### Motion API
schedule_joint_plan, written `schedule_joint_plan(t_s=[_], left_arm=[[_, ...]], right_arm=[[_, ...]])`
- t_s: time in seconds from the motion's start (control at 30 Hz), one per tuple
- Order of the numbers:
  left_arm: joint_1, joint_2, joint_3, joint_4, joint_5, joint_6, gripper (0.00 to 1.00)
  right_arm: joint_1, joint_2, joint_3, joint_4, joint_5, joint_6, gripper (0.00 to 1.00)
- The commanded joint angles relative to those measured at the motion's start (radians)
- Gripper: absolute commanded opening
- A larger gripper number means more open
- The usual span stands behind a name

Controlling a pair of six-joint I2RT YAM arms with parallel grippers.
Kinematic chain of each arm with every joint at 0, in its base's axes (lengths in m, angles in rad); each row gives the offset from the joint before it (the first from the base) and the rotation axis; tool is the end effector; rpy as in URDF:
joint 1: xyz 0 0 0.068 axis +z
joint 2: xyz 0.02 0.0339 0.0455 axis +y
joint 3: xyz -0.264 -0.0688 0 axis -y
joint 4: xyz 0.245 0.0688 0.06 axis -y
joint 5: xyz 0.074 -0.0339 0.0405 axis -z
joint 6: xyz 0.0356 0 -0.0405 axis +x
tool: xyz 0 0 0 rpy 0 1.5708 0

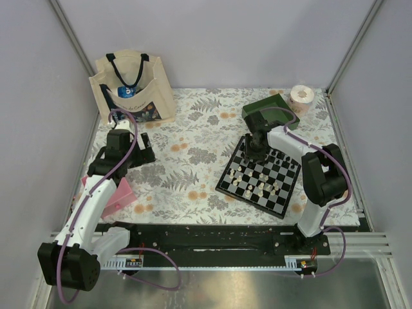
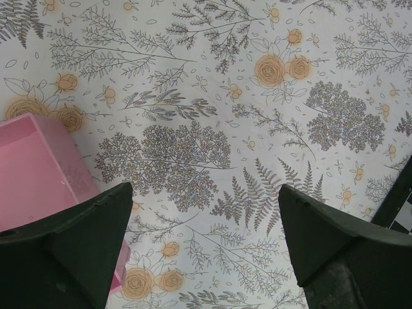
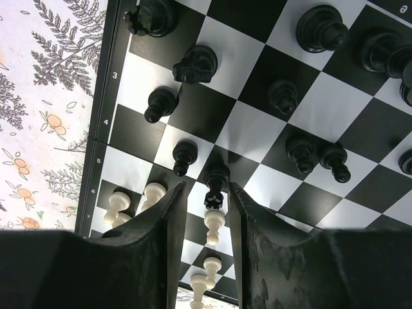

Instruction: Set up the chess pieces on the board

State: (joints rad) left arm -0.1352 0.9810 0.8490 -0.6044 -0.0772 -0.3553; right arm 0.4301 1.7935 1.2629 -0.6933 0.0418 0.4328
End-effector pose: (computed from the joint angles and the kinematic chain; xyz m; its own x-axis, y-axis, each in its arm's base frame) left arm 0.2036 -0.0249 0.2866 -0.6510 -0.2615 -0.7126 -0.1586 0.9649 -0.2092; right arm 0.3253 0.1476 0.1957 -0.9453 0.0274 -0.3251 -0.0080 0.9942 0.1069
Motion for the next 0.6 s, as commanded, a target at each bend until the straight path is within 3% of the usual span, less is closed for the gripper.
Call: schedule_joint_plan(t_s=[0.0, 0.23, 0.33, 0.57], left_arm=[[0.003, -0.015, 0.041, 0.02, 0.02, 0.012, 0.99], [0.005, -0.019, 0.039, 0.02, 0.014, 0.012, 0.99], [0.003, -0.018, 0.039, 0.02, 0.013, 0.012, 0.99], [0.003, -0.021, 0.039, 0.02, 0.017, 0.012, 0.99]], right_arm=[[0.007, 0.004, 0.035, 0.003, 0.017, -0.009, 0.4], [0.007, 0.009, 0.021, 0.003, 0.017, -0.006, 0.4], [0.007, 0.003, 0.015, 0.005, 0.023, -0.006, 0.34], [0.007, 0.01, 0.012, 0.003, 0.018, -0.003, 0.35]])
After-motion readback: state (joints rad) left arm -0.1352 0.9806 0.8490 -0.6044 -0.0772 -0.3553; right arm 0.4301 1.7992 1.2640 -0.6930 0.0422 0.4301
